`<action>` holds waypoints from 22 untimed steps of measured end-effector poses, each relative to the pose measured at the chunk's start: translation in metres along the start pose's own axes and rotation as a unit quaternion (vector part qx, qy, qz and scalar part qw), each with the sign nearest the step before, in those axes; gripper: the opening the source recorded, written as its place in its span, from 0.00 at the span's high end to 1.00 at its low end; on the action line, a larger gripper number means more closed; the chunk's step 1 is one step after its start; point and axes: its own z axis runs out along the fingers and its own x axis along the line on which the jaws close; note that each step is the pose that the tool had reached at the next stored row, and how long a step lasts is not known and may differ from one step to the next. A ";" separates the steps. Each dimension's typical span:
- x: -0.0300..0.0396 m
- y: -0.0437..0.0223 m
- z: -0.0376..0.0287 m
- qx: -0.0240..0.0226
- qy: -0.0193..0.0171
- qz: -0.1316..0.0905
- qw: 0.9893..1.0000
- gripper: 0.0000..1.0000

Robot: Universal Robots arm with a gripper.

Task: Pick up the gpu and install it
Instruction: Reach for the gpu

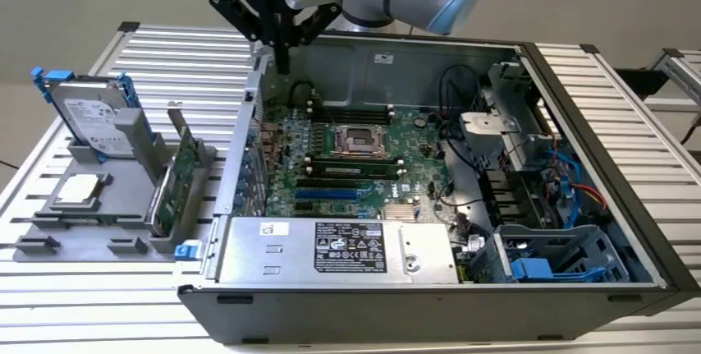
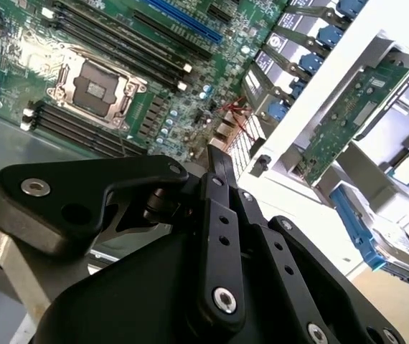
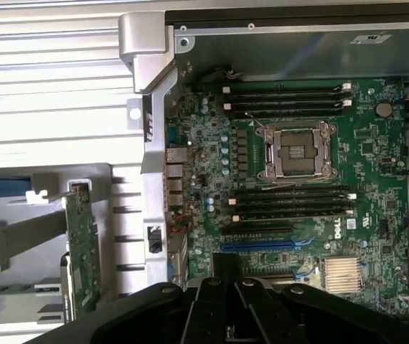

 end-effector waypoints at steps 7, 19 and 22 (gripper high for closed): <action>0.0085 -0.0006 -0.0002 0.000 0.000 0.000 1.000 1.00; 0.0247 -0.0018 -0.0004 0.000 0.000 0.000 1.000 1.00; 0.0285 -0.0020 -0.0005 0.000 0.000 0.000 1.000 1.00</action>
